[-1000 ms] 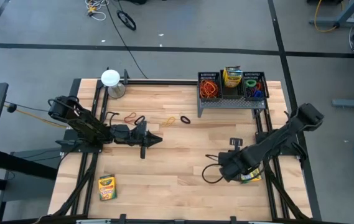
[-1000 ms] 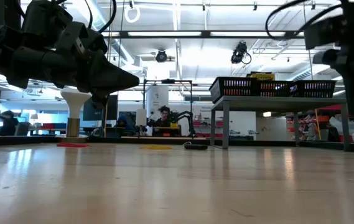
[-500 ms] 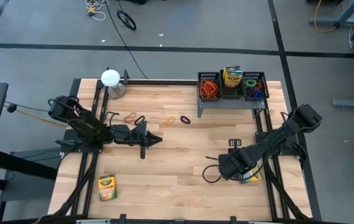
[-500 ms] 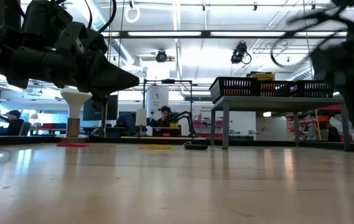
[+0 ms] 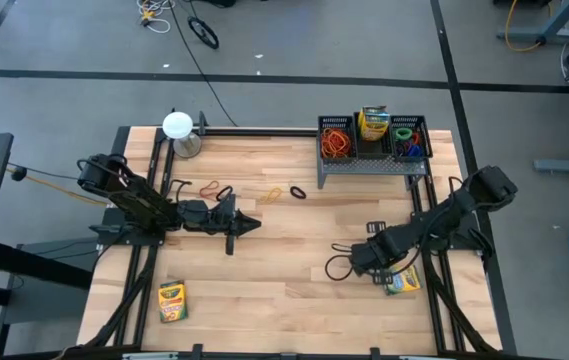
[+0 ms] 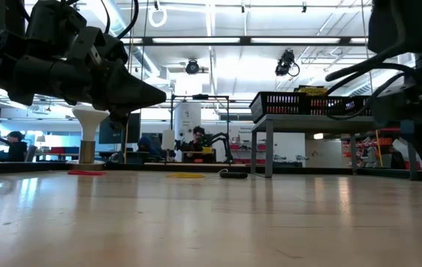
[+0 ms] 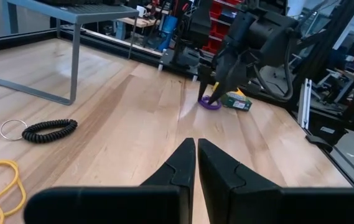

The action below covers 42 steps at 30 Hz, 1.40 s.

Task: Pick & Place Office Desk Supplies
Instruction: Put the purple spring keychain into the right black bin on the shelf

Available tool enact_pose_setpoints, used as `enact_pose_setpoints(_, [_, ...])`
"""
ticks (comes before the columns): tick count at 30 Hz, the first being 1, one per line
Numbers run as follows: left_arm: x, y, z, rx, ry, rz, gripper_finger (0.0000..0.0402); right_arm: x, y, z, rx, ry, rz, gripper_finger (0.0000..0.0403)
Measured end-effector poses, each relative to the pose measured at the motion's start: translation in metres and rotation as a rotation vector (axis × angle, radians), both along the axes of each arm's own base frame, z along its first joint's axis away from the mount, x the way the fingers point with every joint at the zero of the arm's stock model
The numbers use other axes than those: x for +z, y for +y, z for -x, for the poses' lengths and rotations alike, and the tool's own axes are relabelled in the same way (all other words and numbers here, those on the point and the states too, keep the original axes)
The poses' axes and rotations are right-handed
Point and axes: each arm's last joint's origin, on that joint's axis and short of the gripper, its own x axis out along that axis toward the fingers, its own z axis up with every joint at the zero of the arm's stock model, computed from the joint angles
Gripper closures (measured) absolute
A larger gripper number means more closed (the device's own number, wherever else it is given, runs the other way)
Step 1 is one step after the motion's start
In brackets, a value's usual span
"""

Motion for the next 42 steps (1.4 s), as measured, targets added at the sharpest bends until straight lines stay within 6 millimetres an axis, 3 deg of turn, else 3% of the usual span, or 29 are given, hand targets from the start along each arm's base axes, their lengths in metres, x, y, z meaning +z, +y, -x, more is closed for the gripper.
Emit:
enact_pose_setpoints(12, [0.000,0.000,0.000,0.000,0.000,0.000,0.0378,0.005,-0.014,-0.008,-0.136,-0.061,0.020,0.0393])
enact_pose_setpoints(20, [0.000,0.000,0.000,0.000,0.000,0.000,0.0378,0.026,-0.036,-0.007,-0.665,-0.219,0.076,0.0377])
enact_pose_setpoints(25, [0.000,0.000,0.000,0.000,0.000,0.000,0.0378,0.025,-0.045,-0.006,-0.753,-0.212,0.095,0.0360])
enact_pose_setpoints(29, [0.000,0.000,0.000,0.000,0.000,0.000,0.0378,0.027,-0.047,-0.006,-0.662,-0.176,0.091,0.0319])
enact_pose_setpoints(35, [0.000,0.000,0.000,0.000,0.000,0.000,0.0378,0.037,-0.044,-0.007,-0.325,-0.152,0.186,0.0254])
enact_pose_setpoints(39, [0.000,0.000,0.000,0.000,0.000,0.000,0.0378,0.032,-0.034,-0.003,-0.021,-0.117,0.183,0.0236])
enact_pose_setpoints(42, [0.000,0.000,0.000,0.000,0.000,0.000,0.0378,0.023,-0.028,0.000,0.112,-0.115,0.133,0.0236])
